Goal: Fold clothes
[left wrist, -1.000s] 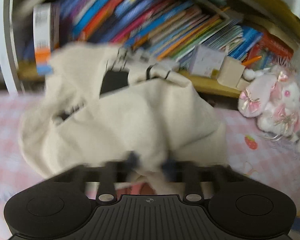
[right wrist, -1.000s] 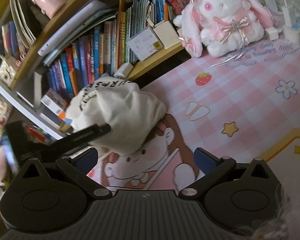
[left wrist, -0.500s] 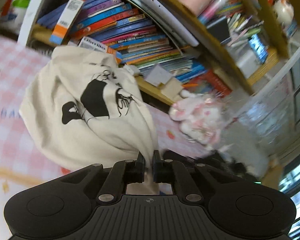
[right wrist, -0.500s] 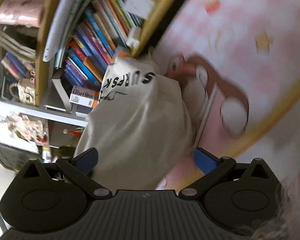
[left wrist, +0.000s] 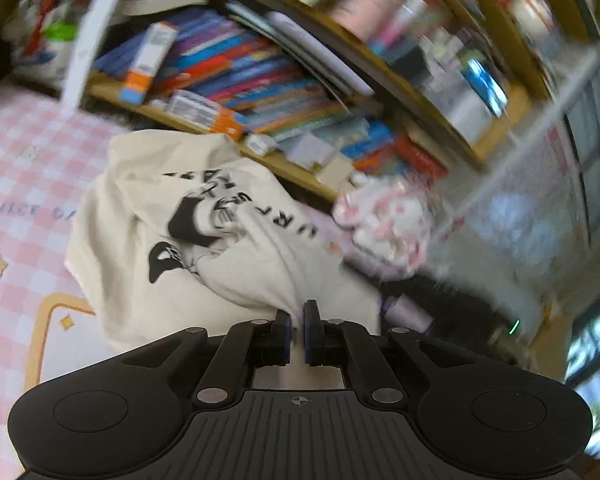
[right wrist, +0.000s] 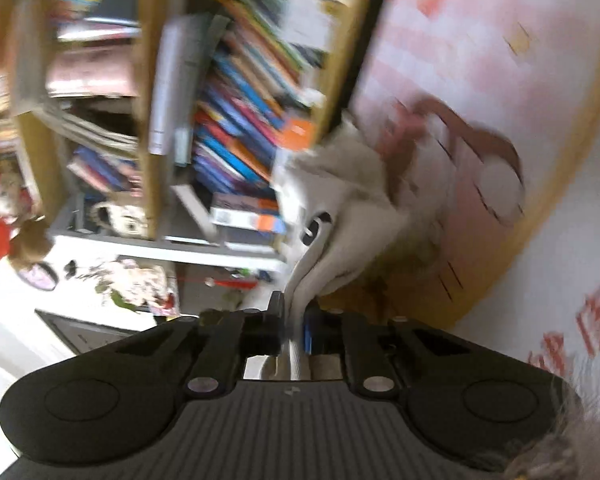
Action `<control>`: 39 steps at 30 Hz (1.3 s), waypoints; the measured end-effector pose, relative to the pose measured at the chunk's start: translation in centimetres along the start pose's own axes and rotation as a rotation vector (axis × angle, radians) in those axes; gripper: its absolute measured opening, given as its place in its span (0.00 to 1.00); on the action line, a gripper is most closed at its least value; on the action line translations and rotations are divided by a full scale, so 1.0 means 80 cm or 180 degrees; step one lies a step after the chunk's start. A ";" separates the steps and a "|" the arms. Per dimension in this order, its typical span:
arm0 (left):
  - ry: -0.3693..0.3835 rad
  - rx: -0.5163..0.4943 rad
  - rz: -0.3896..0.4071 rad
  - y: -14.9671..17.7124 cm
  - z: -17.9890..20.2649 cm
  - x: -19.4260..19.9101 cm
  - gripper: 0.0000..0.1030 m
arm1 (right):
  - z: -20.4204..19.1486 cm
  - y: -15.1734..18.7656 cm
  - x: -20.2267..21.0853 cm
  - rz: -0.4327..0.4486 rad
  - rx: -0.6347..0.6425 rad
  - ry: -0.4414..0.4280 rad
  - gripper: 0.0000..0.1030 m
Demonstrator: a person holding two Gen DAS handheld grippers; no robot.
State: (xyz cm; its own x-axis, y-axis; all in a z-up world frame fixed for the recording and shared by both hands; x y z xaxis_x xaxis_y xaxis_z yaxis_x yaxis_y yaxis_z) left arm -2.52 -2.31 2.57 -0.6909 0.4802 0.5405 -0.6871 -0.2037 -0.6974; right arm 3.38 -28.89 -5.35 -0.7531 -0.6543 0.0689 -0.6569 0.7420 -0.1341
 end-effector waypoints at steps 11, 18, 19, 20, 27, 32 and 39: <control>0.1649 -0.0758 0.1016 -0.115 0.141 0.046 0.04 | -0.246 -0.102 0.085 0.0945 0.1320 -0.1043 0.07; 0.1636 -0.0259 0.0953 -0.115 0.052 0.068 0.05 | -0.387 -0.055 -0.009 0.0206 0.2478 -0.1033 0.08; 0.1438 -0.0170 0.0798 -0.102 0.025 0.058 0.05 | -0.374 -0.042 -0.031 0.0037 0.2498 -0.0910 0.08; 0.1227 -0.0090 0.0631 -0.085 -0.004 0.046 0.08 | -0.360 -0.028 -0.053 -0.0133 0.2516 -0.0787 0.08; -0.0577 0.0355 -0.0423 0.027 -0.175 0.018 0.11 | -0.136 0.112 -0.210 -0.1418 0.2172 0.0724 0.08; -0.0826 0.0343 -0.0262 0.019 -0.205 0.056 0.25 | -0.071 0.159 -0.245 -0.1559 0.1957 0.1024 0.13; -0.0710 -0.0114 0.0164 -0.037 -0.176 0.047 0.42 | -0.112 0.168 -0.208 -0.1609 0.2056 0.0656 0.52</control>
State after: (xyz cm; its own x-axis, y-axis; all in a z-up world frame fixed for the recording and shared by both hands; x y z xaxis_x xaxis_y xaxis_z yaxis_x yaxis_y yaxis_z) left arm 0.06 12.12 0.04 -0.7601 0.2687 0.5917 -0.6441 -0.1907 -0.7408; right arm 6.78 -6.76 0.55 -0.4069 -0.7989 0.4430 -0.8138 0.0968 -0.5730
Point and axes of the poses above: each gripper's, at about its wrist camera, not at the fingertips, and x roughly against the way its jaws point, z to its right, y to its underside, the point moved 3 cm from there along -x, roughly the way its jaws point, and after that the axes turned 6 degrees about -y, right-handed, at the moved point
